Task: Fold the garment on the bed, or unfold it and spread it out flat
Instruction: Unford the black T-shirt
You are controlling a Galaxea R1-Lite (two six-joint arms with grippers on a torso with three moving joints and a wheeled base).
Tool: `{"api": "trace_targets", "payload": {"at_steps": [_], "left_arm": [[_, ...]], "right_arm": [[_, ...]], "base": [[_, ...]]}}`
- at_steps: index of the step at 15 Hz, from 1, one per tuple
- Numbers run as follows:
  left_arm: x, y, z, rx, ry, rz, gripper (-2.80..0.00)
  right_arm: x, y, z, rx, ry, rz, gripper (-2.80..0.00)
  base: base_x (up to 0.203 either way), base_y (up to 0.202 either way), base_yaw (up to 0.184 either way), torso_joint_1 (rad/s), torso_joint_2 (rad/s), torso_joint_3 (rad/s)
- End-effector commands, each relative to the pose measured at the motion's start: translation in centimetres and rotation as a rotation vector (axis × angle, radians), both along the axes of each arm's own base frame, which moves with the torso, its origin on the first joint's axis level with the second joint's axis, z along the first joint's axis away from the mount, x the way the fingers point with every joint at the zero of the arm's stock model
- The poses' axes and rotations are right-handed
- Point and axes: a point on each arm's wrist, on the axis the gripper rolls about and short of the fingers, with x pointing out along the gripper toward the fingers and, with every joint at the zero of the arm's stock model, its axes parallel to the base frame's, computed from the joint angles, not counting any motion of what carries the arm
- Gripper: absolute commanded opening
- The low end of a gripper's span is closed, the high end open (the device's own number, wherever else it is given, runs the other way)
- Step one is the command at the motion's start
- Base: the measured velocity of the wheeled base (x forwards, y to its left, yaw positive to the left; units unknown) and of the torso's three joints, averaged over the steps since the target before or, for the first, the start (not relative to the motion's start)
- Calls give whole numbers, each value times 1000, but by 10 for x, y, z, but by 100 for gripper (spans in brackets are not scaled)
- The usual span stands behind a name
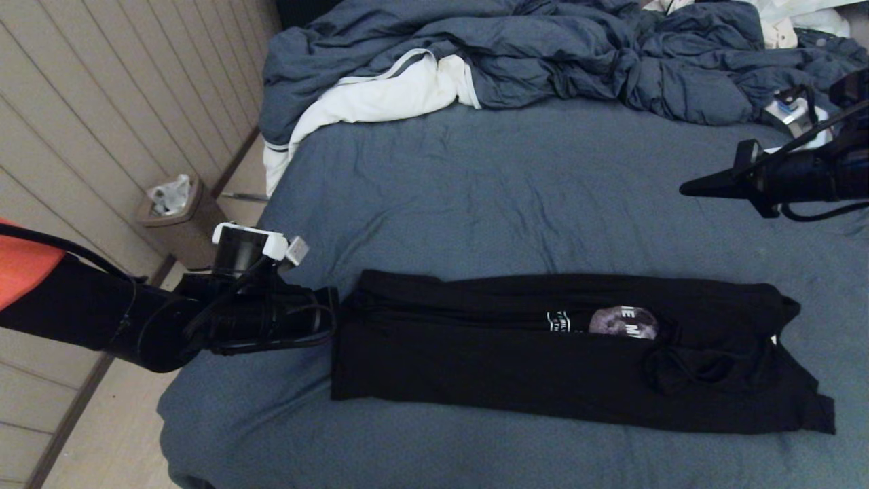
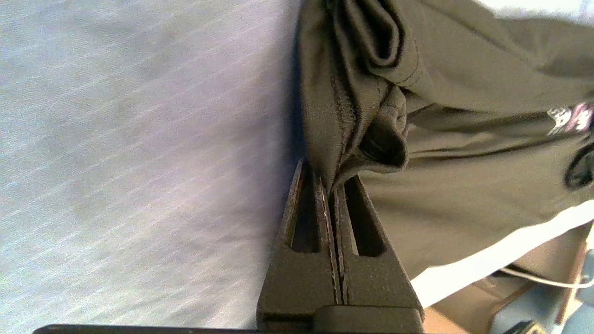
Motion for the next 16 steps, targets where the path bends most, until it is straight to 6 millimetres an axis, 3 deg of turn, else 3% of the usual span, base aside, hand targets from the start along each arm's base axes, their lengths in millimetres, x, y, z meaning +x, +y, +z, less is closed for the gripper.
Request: {"api": "trace_targets", "payload": {"at_steps": [1,7,11,12,16], "left_arm": [[-1,19,-1,4,4,25,-280],[-3,85,-9,-39,47,123,-280],[-4,94,-6,-63,51,127,-280],[-5,93,-5,-63,52,128,0],[-16,88,10,-72,11,98,0]], "right_arm": [[1,-1,-1,4,5,2,-280],[2,-1,-2,2,6,-2,-280],[2,0,-2,-5,8,-12,-280],[2,0,-2,-5,10,-12,-280],[2,0,-2,-5,9,-12,-280]], "base": [[0,0,0,0,0,0],[0,0,0,0,0,0],[0,0,0,0,0,0],[0,0,0,0,0,0],[0,0,0,0,0,0]]}}
